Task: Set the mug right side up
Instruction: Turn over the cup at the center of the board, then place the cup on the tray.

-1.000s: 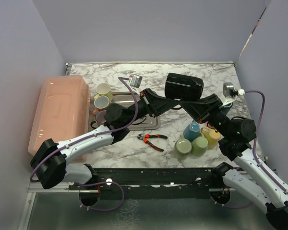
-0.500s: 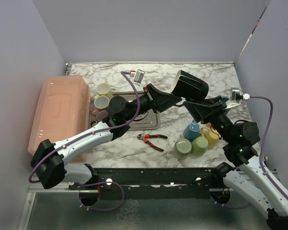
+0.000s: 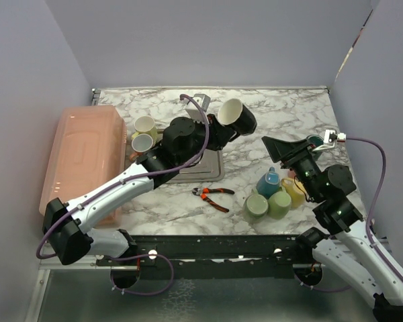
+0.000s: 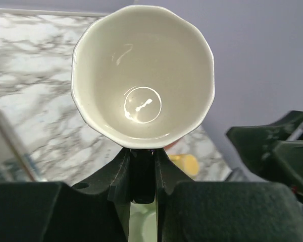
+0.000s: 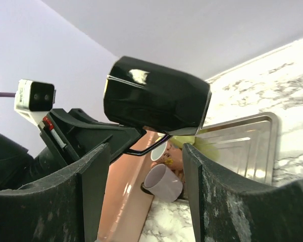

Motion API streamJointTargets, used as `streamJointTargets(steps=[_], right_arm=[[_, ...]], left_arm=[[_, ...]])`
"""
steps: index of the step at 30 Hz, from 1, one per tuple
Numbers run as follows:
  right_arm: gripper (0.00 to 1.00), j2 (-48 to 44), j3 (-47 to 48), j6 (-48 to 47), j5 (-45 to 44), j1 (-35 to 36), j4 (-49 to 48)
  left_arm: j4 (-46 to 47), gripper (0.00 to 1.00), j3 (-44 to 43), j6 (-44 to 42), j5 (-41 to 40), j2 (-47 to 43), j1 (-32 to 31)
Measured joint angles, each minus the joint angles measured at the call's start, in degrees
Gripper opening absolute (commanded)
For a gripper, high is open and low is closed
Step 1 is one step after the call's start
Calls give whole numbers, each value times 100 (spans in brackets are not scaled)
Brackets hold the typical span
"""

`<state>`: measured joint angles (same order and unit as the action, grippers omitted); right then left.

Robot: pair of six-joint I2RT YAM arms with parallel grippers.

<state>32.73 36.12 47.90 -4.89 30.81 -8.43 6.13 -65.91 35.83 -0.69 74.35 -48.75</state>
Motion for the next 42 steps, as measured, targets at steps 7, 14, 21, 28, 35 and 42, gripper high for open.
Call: streamJointTargets(steps=[7, 14, 21, 28, 35, 42], right_arm=[[63, 120, 129, -59, -363, 0, 479], [63, 350, 286, -103, -651, 0, 846], [63, 553, 293, -149, -787, 0, 1014], [63, 638, 293, -214, -866, 0, 1121], [63, 715, 293, -262, -916, 0, 1128], [63, 811, 293, -297, -925, 0, 1152]], left_arm=[[-1294, 0, -192, -793, -1392, 96, 4], [-2004, 0, -190, -1088, -2577, 551, 68], [-2240, 0, 267, -850, -2870, 929, 634], [-2256, 0, 597, -671, -2809, 1233, 1499], [-1950, 0, 634, -697, -2743, 1534, 1759], [-1674, 0, 581, -636, -2900, 1971, 1882]])
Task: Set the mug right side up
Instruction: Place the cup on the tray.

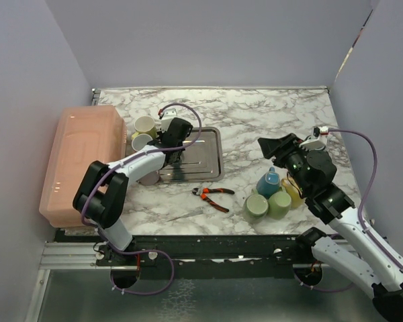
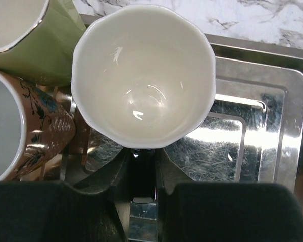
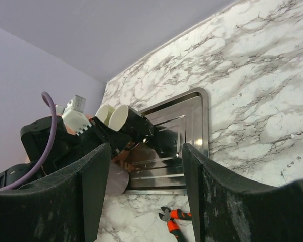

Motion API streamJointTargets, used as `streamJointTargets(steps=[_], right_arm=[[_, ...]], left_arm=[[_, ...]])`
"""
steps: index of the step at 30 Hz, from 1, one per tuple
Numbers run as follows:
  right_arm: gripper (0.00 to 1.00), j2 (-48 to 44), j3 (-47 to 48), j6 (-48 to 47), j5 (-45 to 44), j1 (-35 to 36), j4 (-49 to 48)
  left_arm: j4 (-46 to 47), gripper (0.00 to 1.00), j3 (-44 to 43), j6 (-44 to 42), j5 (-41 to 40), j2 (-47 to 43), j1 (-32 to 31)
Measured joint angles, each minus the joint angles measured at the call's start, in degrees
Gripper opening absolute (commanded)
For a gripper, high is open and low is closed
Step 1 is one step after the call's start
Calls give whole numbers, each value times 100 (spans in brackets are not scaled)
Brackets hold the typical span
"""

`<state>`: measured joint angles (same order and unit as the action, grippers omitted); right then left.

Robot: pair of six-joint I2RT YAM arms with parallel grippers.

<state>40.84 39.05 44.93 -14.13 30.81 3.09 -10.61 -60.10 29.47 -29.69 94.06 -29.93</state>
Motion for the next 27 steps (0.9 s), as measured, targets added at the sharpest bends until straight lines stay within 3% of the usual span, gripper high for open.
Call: streamJointTargets(steps=[2, 6, 13, 20, 27], right_arm=[[63, 17, 0, 0, -2, 0, 2], [63, 81, 2, 0, -2, 0, 0], [63, 195, 24, 0, 0, 0, 2], [63, 264, 46, 0, 2, 0, 4], [63, 278, 125, -2, 2, 0, 7]], left_arm=[[85, 0, -39, 28, -87, 87, 20], [190, 16, -109, 68, -208, 216, 70], [304, 25, -225, 68, -264, 380, 232], [315, 54, -293, 31, -208, 411, 350], [321, 71, -387, 4, 264, 382, 372]])
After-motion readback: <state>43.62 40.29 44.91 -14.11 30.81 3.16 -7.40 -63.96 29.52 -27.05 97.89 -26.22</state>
